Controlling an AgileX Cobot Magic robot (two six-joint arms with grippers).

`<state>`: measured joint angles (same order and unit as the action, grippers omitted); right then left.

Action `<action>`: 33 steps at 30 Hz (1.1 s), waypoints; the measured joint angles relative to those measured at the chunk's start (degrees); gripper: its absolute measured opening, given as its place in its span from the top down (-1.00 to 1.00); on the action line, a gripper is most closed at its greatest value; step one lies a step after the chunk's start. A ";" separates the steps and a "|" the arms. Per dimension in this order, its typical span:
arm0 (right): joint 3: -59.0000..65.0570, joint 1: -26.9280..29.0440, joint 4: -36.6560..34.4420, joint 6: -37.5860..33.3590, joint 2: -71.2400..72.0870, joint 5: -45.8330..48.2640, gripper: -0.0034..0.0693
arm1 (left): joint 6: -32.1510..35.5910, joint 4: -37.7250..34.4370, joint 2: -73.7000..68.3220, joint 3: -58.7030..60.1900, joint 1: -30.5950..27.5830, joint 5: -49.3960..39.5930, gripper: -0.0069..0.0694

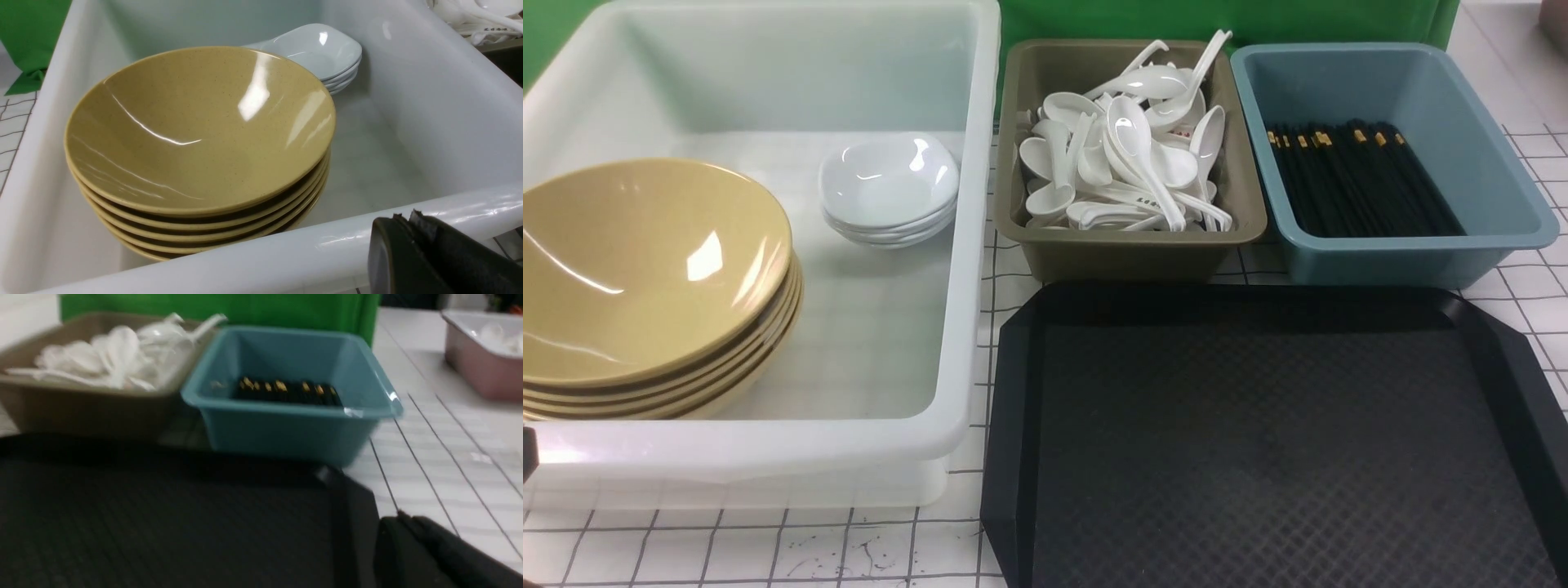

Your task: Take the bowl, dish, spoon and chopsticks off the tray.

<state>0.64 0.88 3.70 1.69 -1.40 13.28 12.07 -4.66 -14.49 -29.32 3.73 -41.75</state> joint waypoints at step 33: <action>1.02 1.85 0.19 1.58 2.04 4.19 0.79 | 0.00 0.00 0.00 0.00 0.00 0.00 0.83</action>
<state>1.66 2.74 3.89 3.26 0.64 17.47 12.07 -4.66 -14.49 -29.32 3.73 -41.75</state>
